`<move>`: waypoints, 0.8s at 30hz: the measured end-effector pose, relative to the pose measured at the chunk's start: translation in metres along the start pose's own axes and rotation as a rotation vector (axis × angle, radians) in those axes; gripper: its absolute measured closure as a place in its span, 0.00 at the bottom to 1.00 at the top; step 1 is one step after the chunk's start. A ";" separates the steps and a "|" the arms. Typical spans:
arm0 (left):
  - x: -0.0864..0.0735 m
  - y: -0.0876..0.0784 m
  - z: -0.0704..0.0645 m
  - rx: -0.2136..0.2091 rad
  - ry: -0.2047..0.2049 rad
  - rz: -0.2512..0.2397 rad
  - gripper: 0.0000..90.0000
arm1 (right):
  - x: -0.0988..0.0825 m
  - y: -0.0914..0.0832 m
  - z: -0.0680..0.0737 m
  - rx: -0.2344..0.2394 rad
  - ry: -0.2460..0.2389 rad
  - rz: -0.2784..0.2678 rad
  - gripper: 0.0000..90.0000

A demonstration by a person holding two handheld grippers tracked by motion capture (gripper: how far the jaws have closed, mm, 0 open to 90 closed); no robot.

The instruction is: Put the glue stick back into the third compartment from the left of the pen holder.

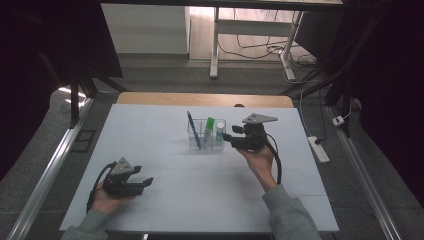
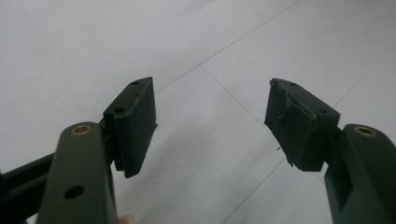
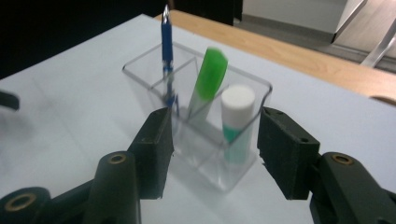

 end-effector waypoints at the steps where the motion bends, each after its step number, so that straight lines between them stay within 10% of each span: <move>1: 0.000 0.000 0.000 0.000 0.000 -0.001 0.37 | -0.004 -0.003 0.000 0.002 -0.001 0.009 0.50; 24: 0.002 0.000 -0.002 -0.002 0.001 -0.003 0.37 | -0.086 -0.051 -0.004 0.012 -0.004 0.101 0.47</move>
Point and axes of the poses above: each handheld gripper's, and its own axes: y roughly forward along the jaws, x roughly out of its top, z roughly to its left, the point moved 4 cm from there along y, roughly forward along the jaws, and after that the axes turned 9 degrees about z, right-handed, at the moved point
